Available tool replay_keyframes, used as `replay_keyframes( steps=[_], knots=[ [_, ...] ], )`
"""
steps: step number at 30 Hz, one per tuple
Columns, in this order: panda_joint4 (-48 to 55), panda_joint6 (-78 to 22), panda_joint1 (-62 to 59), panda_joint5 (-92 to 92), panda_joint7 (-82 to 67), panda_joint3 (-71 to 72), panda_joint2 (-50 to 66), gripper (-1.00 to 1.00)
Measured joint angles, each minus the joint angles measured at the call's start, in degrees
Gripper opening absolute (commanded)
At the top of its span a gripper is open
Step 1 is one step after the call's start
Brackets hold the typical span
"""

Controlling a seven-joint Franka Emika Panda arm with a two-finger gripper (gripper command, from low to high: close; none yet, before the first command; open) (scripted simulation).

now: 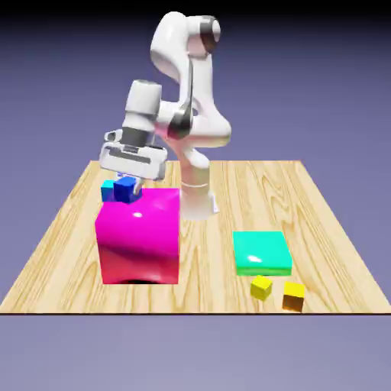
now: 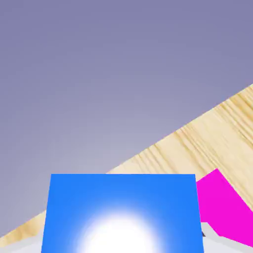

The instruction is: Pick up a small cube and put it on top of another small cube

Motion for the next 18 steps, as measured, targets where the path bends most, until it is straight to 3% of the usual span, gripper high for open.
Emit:
replay_keyframes(
  steps=[9,11,17,18],
  knots=[
    [-5.65,-12.59,-18.69,8.17,-13.44,6.08,-18.57,-1.0],
    [-7.29,-11.67,-19.87,7.17,-12.32,7.43,-18.23,-1.0],
    [-10.83,3.26,-20.87,5.33,-11.53,6.23,-6.85,-1.0],
    [-10.88,3.44,-20.88,5.31,-11.52,6.22,-6.72,1.0]
  ],
)
